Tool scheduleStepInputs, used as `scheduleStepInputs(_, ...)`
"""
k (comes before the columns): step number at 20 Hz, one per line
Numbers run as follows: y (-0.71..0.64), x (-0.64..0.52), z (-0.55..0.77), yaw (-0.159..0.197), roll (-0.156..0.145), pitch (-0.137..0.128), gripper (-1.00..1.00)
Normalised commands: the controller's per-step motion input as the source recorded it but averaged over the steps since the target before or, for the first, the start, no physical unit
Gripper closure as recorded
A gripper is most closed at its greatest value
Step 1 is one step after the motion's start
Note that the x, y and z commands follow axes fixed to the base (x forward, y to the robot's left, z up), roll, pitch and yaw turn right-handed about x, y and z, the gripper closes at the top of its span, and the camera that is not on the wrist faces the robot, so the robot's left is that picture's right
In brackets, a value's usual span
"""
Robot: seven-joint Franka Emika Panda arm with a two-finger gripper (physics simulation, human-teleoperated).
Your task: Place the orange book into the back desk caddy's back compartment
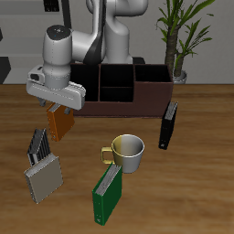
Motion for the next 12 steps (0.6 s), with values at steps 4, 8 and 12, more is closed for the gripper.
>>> scheduleStepInputs(4, 0.02, 0.06, -0.1, -0.019, 0.008, 0.011, 1.0)
scheduleStepInputs(8, 0.07, 0.11, -0.09, -0.005, 0.018, 0.003, 1.0)
scheduleStepInputs(12, 0.01, 0.12, -0.03, -0.01, 0.007, 0.009, 1.0)
